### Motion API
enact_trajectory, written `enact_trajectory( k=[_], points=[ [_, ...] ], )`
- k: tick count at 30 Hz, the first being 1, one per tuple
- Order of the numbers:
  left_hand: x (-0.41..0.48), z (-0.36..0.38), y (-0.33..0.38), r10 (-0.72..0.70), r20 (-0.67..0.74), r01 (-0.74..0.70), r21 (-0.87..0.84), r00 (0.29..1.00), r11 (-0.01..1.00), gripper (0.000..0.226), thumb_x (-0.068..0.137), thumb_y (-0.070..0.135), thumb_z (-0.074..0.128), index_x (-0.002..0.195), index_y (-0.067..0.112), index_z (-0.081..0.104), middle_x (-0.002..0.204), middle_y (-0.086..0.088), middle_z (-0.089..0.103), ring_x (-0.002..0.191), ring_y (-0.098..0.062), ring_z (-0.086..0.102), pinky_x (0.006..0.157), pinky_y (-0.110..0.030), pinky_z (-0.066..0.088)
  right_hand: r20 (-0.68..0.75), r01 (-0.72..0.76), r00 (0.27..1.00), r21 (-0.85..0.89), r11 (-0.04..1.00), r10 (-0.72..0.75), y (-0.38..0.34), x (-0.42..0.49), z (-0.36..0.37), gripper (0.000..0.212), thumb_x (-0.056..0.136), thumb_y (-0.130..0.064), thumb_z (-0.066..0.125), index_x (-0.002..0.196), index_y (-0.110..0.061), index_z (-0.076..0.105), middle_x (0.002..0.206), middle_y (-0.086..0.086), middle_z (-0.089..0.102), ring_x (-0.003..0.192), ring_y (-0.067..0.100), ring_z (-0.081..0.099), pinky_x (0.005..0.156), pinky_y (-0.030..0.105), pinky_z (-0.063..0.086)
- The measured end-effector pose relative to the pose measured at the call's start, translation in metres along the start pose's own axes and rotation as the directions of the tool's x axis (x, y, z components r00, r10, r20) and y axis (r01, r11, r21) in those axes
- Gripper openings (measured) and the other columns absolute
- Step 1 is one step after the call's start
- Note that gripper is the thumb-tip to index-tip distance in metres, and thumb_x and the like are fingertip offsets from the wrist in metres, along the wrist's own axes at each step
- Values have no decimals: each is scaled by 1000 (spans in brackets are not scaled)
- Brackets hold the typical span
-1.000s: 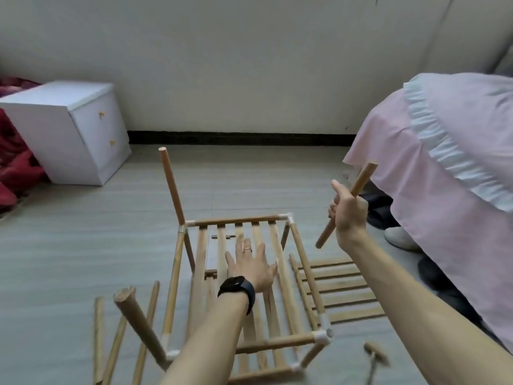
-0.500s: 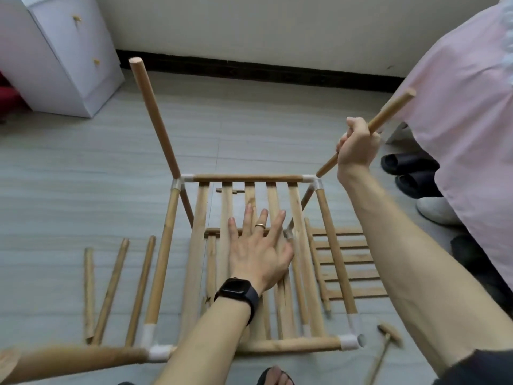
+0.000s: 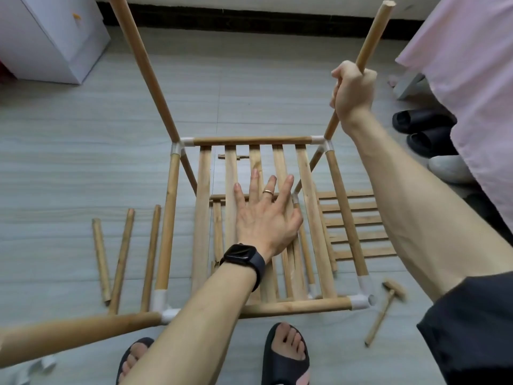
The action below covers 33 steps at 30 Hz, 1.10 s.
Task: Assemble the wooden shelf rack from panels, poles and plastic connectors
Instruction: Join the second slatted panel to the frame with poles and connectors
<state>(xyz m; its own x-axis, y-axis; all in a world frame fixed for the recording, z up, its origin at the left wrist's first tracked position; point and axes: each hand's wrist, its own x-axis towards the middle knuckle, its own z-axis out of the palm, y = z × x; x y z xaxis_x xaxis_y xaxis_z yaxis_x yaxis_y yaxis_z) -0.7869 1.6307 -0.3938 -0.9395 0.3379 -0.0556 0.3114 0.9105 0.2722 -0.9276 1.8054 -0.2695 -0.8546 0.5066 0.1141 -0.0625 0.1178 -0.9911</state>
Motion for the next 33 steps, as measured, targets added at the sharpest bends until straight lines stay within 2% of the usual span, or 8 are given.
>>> enact_trajectory(
  k=[8, 11, 14, 18, 21, 23, 28, 33],
  points=[
    [10, 2, -3, -38, 15, 38, 18, 999, 999, 68, 92, 63, 11, 156, 48, -6, 169, 1, 13, 153, -26, -21, 113, -57, -26, -29, -89, 996, -90, 992, 87, -1, 4, -2, 23, 91, -19, 54, 69, -19, 51, 52, -6, 48, 47, 9, 46, 52, 30, 42],
    [19, -4, -7, -29, 76, 28, 5, 997, 1000, 68, 91, 65, 8, 156, 48, -7, 170, 1, 4, 152, -26, -24, 111, -57, -28, -6, -199, 976, -438, 877, 219, -2, 5, -8, 34, 97, -38, 55, 118, -11, 57, 100, 2, 63, 89, 15, 63, 79, 37, 55],
    [23, -24, -16, 2, 212, -7, 20, 977, 1000, 64, 97, 69, 7, 156, 48, -9, 169, 3, -9, 152, -24, -24, 116, -57, -19, -62, -220, 972, -587, 779, 227, 4, -40, -28, 60, 91, -37, 64, 139, -12, 38, 140, 13, 45, 125, 31, 48, 104, 49, 46],
    [24, -92, -34, -47, 278, 14, 119, 959, 993, 56, 104, 55, 28, 156, 35, 28, 165, -6, 24, 153, -27, 17, 120, -55, 18, 110, -15, 987, -662, 750, 116, 25, -140, -37, 60, 89, -44, 61, 138, -16, 42, 138, 9, 48, 128, 28, 46, 105, 48, 44],
    [17, -166, -42, -84, 213, 37, 215, 974, 976, 46, 102, 45, 43, 139, 21, 55, 139, -10, 57, 125, -31, 53, 101, -44, 47, 223, 96, 970, -724, 683, 100, 38, -197, -27, 55, 91, -45, 57, 138, -19, 46, 140, 4, 49, 132, 24, 43, 107, 44, 40],
    [7, -216, -46, -114, 200, 61, 252, 973, 966, 42, 103, 42, 44, 127, 14, 63, 125, -10, 64, 112, -31, 60, 90, -39, 49, 303, 165, 947, -744, 647, 107, 43, -222, -12, 52, 91, -45, 54, 136, -20, 47, 140, 3, 49, 131, 23, 41, 107, 42, 39],
    [-38, -307, -78, -134, 44, 122, 208, 990, 970, 41, 103, 42, 46, 126, 15, 66, 128, -9, 63, 118, -32, 57, 87, -35, 43, 554, 385, 820, -721, 576, 145, 30, -248, 39, 60, 92, -51, 53, 143, -20, 45, 149, 4, 42, 140, 24, 31, 112, 44, 36],
    [-93, -300, -167, -267, 32, 264, 71, 963, 962, 39, 103, 41, 47, 129, 18, 64, 132, -8, 63, 121, -30, 56, 92, -31, 41, 656, 498, 737, -691, 523, 165, 16, -251, 86, 71, 93, -64, 49, 149, -21, 42, 159, 7, 34, 148, 29, 24, 116, 50, 32]
  ],
)
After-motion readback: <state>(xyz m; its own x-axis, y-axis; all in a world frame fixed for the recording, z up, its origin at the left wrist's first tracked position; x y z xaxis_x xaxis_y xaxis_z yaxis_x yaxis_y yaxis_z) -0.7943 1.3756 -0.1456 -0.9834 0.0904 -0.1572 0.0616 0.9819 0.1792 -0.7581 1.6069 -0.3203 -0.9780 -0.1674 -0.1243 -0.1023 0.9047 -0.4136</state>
